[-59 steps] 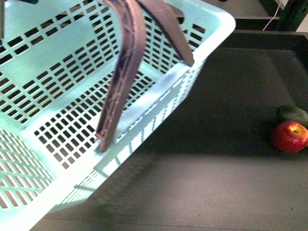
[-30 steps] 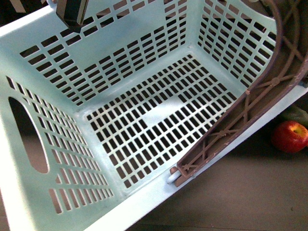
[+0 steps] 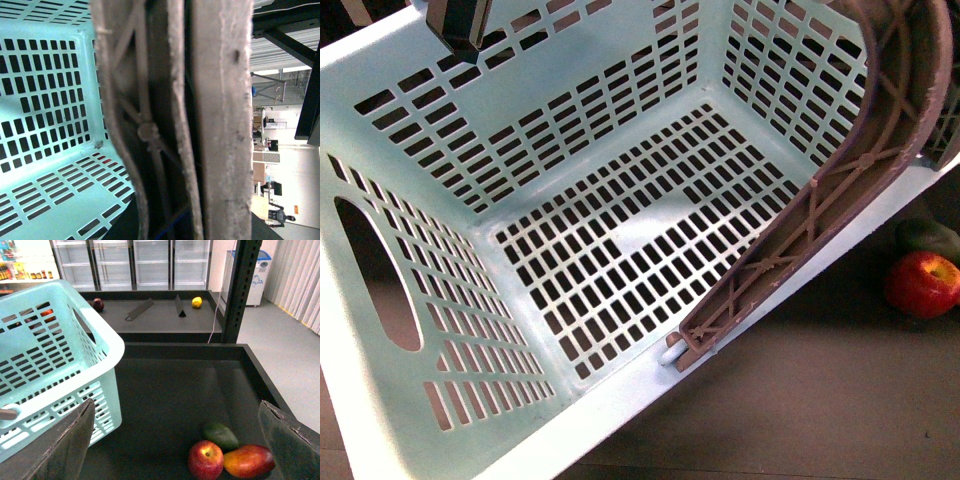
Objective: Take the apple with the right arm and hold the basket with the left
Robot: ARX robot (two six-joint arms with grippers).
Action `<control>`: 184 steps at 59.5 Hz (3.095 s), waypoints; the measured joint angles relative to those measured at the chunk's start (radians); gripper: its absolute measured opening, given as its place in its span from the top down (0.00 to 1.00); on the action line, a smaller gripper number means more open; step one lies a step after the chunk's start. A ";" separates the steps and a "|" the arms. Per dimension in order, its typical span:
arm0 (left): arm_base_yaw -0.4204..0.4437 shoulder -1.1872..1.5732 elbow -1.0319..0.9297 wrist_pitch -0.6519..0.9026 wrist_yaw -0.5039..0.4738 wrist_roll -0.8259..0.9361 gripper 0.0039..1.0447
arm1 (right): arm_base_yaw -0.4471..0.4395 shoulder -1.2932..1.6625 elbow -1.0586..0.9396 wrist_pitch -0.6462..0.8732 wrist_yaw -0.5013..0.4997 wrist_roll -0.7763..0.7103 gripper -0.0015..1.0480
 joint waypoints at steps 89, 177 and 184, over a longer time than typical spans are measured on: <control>0.001 0.001 0.001 0.000 0.001 0.004 0.85 | -0.174 2.116 0.612 0.616 0.019 -0.399 0.08; 0.001 0.001 0.001 0.000 0.001 0.004 0.85 | -0.208 2.483 1.045 0.494 -0.014 -0.126 0.08; 0.001 0.001 0.001 0.000 0.001 0.004 0.85 | -0.208 2.493 1.045 0.495 -0.018 -0.118 0.12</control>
